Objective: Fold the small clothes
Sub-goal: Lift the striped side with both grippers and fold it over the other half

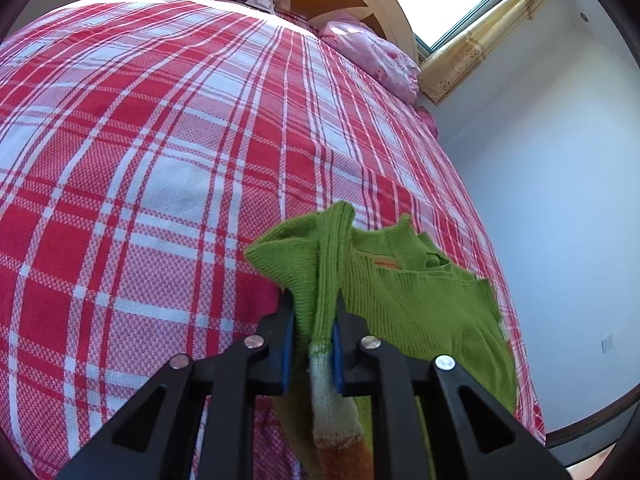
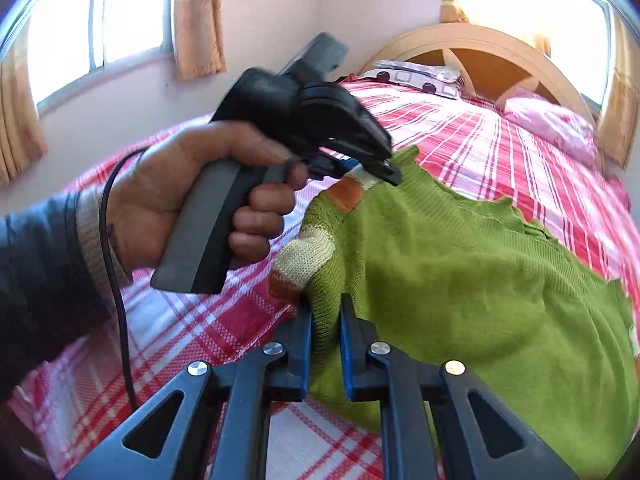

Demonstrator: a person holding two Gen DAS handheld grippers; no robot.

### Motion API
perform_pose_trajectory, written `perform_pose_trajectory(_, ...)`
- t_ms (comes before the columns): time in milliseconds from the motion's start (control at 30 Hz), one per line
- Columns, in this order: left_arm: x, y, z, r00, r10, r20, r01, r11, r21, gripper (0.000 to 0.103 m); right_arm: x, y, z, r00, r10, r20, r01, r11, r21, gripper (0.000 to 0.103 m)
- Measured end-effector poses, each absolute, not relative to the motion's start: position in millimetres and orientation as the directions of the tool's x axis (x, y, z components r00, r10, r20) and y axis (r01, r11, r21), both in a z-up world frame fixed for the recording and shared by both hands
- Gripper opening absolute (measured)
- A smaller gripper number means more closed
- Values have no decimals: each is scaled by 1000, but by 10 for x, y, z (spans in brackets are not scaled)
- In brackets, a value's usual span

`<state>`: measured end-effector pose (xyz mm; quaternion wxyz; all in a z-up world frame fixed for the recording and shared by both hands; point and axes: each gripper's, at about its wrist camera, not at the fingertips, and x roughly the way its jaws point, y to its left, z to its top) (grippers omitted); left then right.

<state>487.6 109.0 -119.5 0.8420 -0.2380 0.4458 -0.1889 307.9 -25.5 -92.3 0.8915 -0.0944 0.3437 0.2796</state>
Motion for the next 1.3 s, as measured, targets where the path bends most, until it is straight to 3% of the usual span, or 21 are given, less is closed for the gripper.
perform_pose_trajectory(667, 4771, 165, -284, 586, -578, -568, 244, 794, -557, 15, 2977, -1515, -460, 680, 509, -529, -456, 857, 239, 11)
perform_pose_trajectory(1300, 4817, -1270, -231, 477, -621, -621, 387, 783, -486, 15, 2836, -2811, -628, 680, 495, -541, -306, 862, 405, 10)
